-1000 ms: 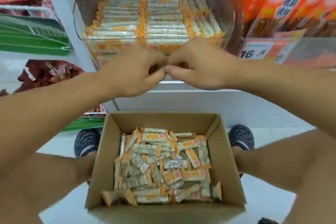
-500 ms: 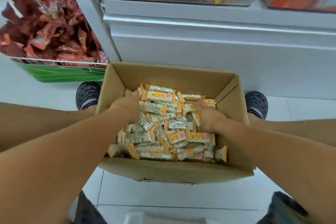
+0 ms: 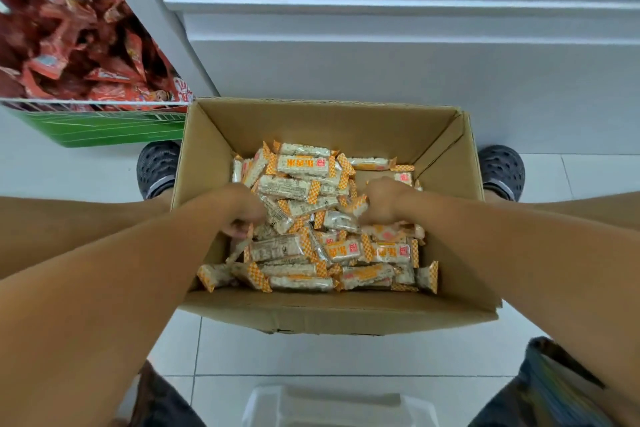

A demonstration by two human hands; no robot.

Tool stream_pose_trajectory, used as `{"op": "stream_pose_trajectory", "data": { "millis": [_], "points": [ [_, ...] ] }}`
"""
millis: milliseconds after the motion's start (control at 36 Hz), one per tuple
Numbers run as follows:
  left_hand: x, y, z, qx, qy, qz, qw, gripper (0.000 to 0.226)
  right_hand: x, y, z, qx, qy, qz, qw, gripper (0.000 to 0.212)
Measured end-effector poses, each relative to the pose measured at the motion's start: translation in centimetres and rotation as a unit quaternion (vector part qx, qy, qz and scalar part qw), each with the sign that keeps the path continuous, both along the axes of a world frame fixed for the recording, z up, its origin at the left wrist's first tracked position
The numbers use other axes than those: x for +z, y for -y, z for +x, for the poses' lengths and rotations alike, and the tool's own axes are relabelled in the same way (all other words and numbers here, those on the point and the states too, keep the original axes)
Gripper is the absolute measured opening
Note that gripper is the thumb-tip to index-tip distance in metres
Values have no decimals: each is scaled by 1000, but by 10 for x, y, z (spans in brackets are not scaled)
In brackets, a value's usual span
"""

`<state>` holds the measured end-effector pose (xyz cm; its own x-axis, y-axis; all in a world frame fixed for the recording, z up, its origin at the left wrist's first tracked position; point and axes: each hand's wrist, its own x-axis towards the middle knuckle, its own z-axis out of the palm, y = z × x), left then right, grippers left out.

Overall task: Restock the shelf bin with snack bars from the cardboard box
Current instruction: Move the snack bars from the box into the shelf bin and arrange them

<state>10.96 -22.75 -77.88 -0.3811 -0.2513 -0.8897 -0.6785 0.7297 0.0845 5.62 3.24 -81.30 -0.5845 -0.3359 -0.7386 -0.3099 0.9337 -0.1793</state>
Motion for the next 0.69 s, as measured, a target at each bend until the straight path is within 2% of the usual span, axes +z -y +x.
{"op": "stream_pose_trajectory", "data": {
  "millis": [28, 83, 194, 250, 306, 361, 417, 500, 556, 611, 694],
  "points": [
    [4, 1, -4, 46, -13, 35, 998, 5, 4, 0, -3, -66, 44, -39, 996, 36],
    [14, 1, -11, 121, -58, 107, 985, 10, 15, 0, -9, -178, 128, -121, 968, 36],
    [29, -16, -22, 248, -141, 241, 928, 13, 33, 2, -13, -311, 226, -240, 891, 36],
    [34, -31, -24, 256, -148, 277, 914, 13, 35, 8, -11, -351, 216, -277, 868, 42],
    [36, -44, -23, 269, -128, 317, 900, 12, 36, 17, -7, -363, 167, -294, 868, 43],
    [35, -53, -24, 295, -113, 338, 887, 11, 37, 27, -2, -363, 144, -312, 866, 35],
    [32, -58, -26, 338, -112, 355, 865, 6, 37, 34, 3, -379, 153, -335, 849, 24],
    [33, -58, -28, 380, -110, 397, 828, 8, 36, 39, 7, -425, 202, -363, 804, 25],
    [32, -58, -27, 370, -120, 396, 832, 26, 36, 39, 7, -464, 240, -365, 771, 26],
    [26, -59, -25, 363, -158, 348, 850, 48, 35, 39, 7, -505, 276, -364, 733, 32],
    [17, -60, -23, 334, -200, 283, 877, 53, 33, 39, 8, -527, 282, -365, 714, 36]
  ]
}}
